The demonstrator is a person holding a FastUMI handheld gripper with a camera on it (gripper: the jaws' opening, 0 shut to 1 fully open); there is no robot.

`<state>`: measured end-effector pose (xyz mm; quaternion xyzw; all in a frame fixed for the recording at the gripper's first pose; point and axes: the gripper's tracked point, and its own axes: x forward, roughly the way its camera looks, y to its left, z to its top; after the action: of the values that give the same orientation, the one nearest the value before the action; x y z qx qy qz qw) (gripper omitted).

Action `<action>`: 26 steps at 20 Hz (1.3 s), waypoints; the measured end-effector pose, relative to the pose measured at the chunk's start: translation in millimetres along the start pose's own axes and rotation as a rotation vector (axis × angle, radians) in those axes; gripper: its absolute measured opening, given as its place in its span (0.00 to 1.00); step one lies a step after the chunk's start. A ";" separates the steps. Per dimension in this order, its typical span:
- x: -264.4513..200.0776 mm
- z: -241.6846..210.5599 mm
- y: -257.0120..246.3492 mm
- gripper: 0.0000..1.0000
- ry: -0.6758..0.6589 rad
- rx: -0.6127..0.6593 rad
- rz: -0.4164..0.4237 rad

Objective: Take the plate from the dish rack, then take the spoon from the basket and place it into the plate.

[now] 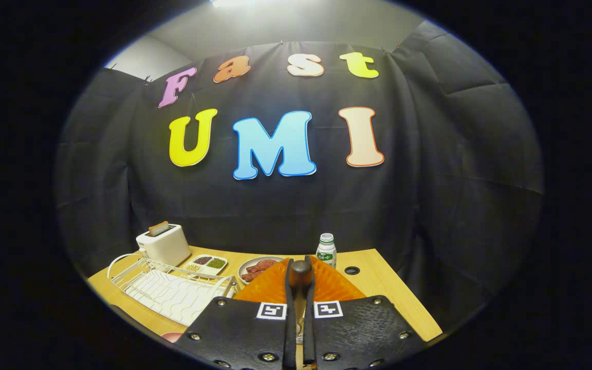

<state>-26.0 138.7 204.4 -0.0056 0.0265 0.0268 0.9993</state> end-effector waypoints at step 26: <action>-64.7 -114.5 183.8 0.05 0.204 0.005 0.190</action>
<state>-106.5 317.3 91.7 -0.0031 0.1285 0.1207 0.9843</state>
